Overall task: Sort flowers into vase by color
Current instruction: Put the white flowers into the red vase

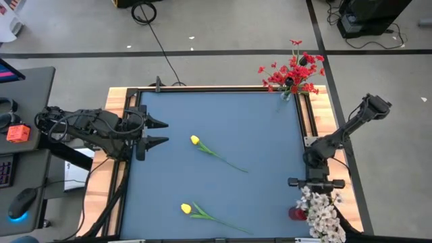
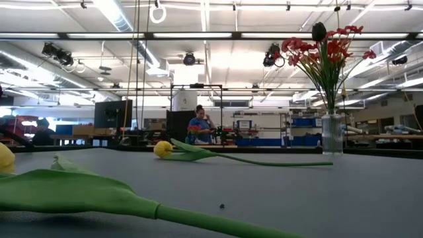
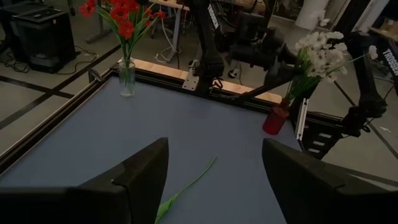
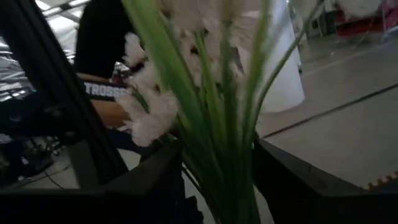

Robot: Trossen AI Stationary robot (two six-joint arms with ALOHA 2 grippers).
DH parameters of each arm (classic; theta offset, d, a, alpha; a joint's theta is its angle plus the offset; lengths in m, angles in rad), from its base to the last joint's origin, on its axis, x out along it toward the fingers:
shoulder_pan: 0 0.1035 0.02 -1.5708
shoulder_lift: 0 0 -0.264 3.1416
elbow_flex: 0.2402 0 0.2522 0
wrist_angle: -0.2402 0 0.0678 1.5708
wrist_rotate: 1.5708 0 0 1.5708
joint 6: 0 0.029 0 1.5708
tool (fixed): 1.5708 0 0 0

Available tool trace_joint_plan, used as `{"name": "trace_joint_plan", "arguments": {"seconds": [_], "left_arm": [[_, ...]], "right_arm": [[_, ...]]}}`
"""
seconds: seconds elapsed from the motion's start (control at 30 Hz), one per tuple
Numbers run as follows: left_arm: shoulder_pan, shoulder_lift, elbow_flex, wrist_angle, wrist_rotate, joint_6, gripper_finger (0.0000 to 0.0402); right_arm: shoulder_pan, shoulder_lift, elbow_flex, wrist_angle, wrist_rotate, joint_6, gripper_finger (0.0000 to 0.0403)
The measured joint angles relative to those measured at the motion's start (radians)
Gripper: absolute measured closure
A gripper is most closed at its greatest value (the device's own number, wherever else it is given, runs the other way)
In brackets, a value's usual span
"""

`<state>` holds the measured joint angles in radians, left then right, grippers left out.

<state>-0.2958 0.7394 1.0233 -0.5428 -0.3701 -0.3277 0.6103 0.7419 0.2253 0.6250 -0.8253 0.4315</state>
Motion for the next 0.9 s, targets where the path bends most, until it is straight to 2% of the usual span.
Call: {"name": "trace_joint_plan", "arguments": {"seconds": [0.23, 0.5, 0.9], "left_arm": [[0.0, 0.0, 0.0, 0.0, 0.0, 0.0, 0.0136], [0.0, 0.0, 0.0, 0.0, 0.0, 0.0, 0.0136], [0.0, 0.0, 0.0, 0.0, 0.0, 0.0, 0.0136]], "right_arm": [[-0.046, -0.067, 0.0, 0.003, -0.126, 0.072, 0.0197], [-0.09, -0.089, 0.0, -0.014, -0.11, 0.034, 0.0214], [-0.287, -0.089, 0.0, -0.006, -0.107, -0.047, 0.0225]]}}
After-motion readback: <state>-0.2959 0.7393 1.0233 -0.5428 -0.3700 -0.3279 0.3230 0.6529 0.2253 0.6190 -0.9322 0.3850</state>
